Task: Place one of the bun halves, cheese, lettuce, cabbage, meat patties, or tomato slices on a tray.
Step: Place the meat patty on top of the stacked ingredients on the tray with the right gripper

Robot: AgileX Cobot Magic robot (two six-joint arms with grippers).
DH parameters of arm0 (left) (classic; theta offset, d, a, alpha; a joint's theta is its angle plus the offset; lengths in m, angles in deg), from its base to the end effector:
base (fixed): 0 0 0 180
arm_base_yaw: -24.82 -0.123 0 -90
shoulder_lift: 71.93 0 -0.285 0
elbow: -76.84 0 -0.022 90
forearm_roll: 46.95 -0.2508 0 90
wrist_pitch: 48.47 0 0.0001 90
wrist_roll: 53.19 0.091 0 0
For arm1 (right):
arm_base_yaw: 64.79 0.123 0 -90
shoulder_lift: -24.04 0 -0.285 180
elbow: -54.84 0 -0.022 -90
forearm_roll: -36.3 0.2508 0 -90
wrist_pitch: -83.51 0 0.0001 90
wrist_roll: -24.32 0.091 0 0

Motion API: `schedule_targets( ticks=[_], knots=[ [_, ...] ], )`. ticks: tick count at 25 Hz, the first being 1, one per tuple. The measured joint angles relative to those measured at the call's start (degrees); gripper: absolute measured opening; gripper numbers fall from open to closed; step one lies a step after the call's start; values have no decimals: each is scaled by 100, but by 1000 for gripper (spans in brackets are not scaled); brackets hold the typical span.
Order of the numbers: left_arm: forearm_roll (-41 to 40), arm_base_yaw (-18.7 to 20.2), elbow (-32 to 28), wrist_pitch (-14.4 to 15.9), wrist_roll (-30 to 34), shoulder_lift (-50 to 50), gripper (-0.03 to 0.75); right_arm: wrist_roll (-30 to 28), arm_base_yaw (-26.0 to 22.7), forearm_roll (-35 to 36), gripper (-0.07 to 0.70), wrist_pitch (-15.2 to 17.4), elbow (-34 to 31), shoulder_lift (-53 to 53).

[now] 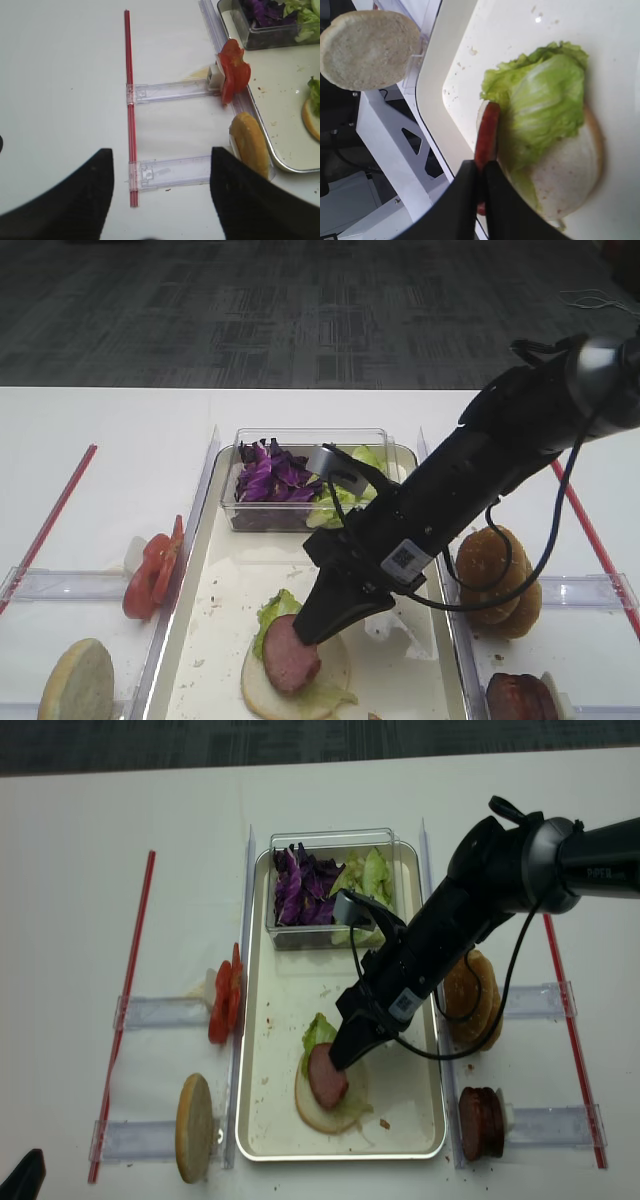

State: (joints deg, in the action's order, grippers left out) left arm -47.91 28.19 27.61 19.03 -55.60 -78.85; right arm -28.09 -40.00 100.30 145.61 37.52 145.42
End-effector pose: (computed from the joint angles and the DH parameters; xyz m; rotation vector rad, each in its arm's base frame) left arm -0.0111 0.0021 0.2648 0.0161 2.1582 -0.0379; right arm 0.2711 0.2049 0.1372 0.8034 -2.6102 -1.3416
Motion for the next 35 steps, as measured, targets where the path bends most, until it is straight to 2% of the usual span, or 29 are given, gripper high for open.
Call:
schedule_targets(
  ticks=[3,5,11,14,21,27,30,35],
  knots=[
    [0,0,0,0,0,0,428,0,0,0,50,-14,0,0],
    [0,0,0,0,0,0,428,0,0,0,80,-26,0,0],
    [0,0,0,0,0,0,428,142,0,0,370,-60,0,0],
    [0,0,0,0,0,0,428,185,0,0,432,-71,0,0],
    [0,0,0,0,0,0,428,479,0,-135,450,-361,0,0],
    [0,0,0,0,0,0,428,818,0,-442,451,-424,197,0],
    [0,0,0,0,0,0,428,1106,0,-690,451,-217,458,0],
    [0,0,0,0,0,0,428,1680,0,-1104,447,311,934,0]
  ],
)
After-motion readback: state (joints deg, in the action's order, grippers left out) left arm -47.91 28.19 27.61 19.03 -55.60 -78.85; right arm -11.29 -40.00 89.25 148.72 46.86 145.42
